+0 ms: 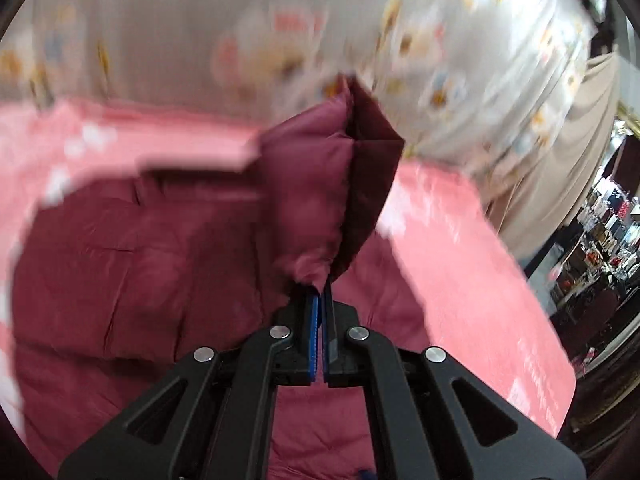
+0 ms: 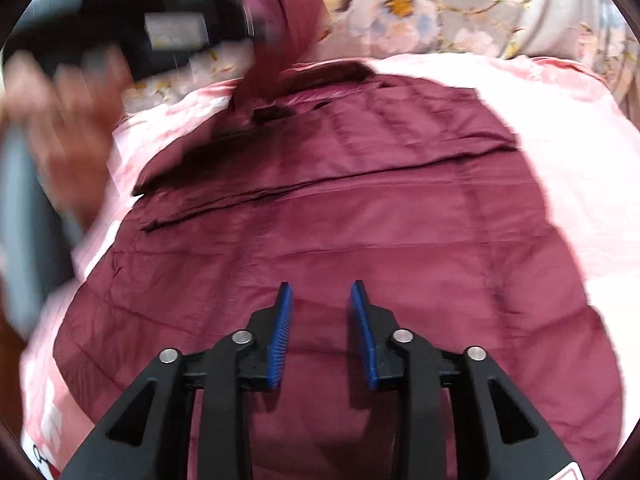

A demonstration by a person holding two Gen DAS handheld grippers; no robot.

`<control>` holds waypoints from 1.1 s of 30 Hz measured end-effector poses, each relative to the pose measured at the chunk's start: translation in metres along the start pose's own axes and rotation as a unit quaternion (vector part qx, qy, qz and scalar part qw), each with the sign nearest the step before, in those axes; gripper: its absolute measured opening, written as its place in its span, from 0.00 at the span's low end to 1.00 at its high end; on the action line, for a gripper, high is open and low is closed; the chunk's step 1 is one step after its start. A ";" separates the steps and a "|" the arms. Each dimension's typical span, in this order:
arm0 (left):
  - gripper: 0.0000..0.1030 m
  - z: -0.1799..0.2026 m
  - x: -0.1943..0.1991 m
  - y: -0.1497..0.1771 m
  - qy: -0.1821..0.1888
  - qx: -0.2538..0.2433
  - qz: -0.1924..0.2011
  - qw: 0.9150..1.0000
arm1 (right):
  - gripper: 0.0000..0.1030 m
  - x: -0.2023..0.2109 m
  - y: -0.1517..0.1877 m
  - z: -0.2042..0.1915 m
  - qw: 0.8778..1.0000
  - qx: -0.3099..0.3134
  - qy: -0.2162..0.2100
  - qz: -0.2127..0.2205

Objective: Fold large clothes

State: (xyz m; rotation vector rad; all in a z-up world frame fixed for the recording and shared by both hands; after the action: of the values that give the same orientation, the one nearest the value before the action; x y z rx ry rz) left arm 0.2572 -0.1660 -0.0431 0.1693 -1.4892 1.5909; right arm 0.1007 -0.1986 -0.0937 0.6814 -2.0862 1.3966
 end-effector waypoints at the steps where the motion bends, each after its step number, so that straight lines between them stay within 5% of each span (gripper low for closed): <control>1: 0.01 -0.001 -0.013 0.014 0.000 0.007 -0.015 1.000 | 0.37 0.004 -0.001 0.007 1.000 -0.004 0.005 0.004; 4: 0.08 -0.009 -0.030 0.040 0.023 0.055 -0.042 0.997 | 0.46 0.019 -0.016 0.032 0.999 -0.017 0.024 0.018; 8: 0.57 -0.034 0.002 0.041 0.036 0.100 -0.007 0.994 | 0.59 0.026 -0.051 0.050 0.998 -0.028 0.022 0.048; 9: 0.58 -0.050 0.017 0.033 0.021 0.104 0.018 0.994 | 0.61 0.024 -0.062 0.053 0.998 -0.032 0.019 0.054; 15: 0.58 -0.159 0.038 0.020 -0.049 0.208 0.019 0.977 | 0.62 -0.011 -0.102 0.079 0.995 -0.087 0.010 0.052; 22: 0.55 -0.274 0.046 0.047 -0.074 0.342 0.013 0.937 | 0.60 -0.062 -0.102 0.081 0.991 -0.134 -0.020 0.010; 23: 0.54 -0.281 0.043 0.049 -0.075 0.346 0.009 0.935 | 0.52 -0.070 -0.101 0.079 0.991 -0.133 -0.018 0.000; 25: 0.49 -0.288 0.037 0.054 -0.076 0.349 0.000 0.934 | 0.18 -0.077 -0.099 0.075 0.992 -0.127 -0.016 -0.011; 27: 0.38 -0.295 0.033 0.054 -0.078 0.352 0.000 0.933 | 0.05 -0.077 -0.105 0.069 0.992 -0.121 -0.024 -0.011; 31: 0.08 -0.314 0.026 0.048 -0.102 0.356 0.002 0.929 | 0.02 -0.027 -0.161 0.048 0.990 -0.101 -0.073 0.068; 33: 0.02 -0.315 0.029 0.040 -0.112 0.348 0.009 0.931 | 0.02 0.001 -0.186 0.037 0.988 -0.075 -0.082 0.107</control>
State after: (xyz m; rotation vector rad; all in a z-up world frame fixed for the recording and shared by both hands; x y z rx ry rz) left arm 0.3613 0.1215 -0.1351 0.7597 -1.0212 2.1138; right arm 0.2183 -0.2963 0.0191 0.5400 -2.4261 1.3144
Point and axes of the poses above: each gripper's, at about its wrist camera, not at the fingertips, and x roughly against the way its jaws point, z to its right, y to its underside, the point moved 10 cm from there along -x, roughly the way its jaws point, and after that the axes turned 8 degrees about -y, right-handed, at the moved point
